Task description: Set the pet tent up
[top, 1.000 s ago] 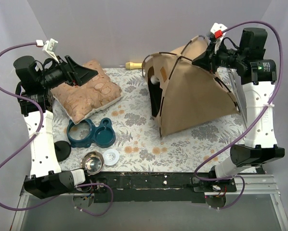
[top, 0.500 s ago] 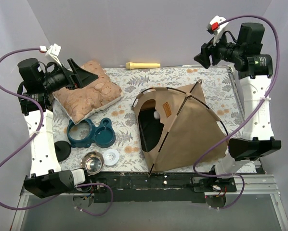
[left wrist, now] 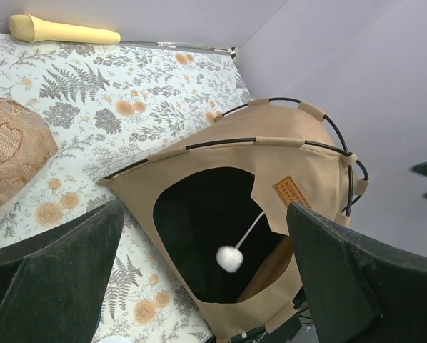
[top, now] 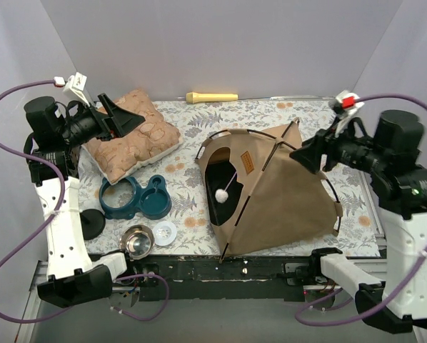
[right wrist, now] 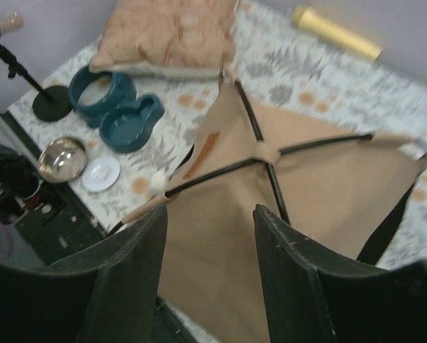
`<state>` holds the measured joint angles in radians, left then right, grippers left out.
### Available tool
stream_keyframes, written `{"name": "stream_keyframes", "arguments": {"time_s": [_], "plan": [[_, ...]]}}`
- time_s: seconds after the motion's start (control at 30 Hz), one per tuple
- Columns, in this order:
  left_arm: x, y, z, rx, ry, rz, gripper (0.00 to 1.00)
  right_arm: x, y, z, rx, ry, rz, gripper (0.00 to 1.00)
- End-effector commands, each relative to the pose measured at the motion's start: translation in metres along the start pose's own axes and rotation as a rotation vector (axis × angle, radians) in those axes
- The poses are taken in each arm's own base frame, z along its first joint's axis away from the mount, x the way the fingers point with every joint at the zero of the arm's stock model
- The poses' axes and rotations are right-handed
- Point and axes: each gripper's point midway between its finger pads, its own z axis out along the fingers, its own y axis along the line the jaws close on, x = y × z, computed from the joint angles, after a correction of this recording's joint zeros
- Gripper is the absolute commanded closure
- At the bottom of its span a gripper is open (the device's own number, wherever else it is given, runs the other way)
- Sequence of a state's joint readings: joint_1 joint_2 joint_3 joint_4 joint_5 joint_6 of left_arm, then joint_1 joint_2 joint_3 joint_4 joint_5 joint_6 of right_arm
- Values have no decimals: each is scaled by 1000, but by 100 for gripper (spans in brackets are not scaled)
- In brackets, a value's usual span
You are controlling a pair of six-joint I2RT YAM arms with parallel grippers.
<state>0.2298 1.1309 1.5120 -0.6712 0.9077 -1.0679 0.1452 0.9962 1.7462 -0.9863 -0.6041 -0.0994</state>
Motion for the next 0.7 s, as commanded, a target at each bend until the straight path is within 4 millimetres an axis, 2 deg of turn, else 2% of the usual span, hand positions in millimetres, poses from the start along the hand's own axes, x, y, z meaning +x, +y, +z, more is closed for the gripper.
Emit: {"name": "stream_keyframes", "arguments": {"time_s": [0.0,0.1,0.17,0.27,0.37,0.47,0.53,0.67], "plan": [[0,-7,-6,5,-17,3,2,67,-3,32,-86,208,254,39],[8,-5,-7,5,-13,-1,2,78,-5,47,-103,211,254,37],[11,-5,-8,4,-14,0,2,81,-20,57,-33,229,235,36],[15,-2,-9,-13,-7,0,2,82,-51,65,60,283,165,37],[21,10,-4,-34,28,-23,2,60,-84,77,139,230,82,37],[26,24,4,-46,74,-42,2,52,-125,97,245,231,63,37],[29,39,10,-66,96,-23,2,45,-154,105,338,192,64,37],[30,75,22,-148,156,43,2,30,-197,109,486,114,36,37]]}}
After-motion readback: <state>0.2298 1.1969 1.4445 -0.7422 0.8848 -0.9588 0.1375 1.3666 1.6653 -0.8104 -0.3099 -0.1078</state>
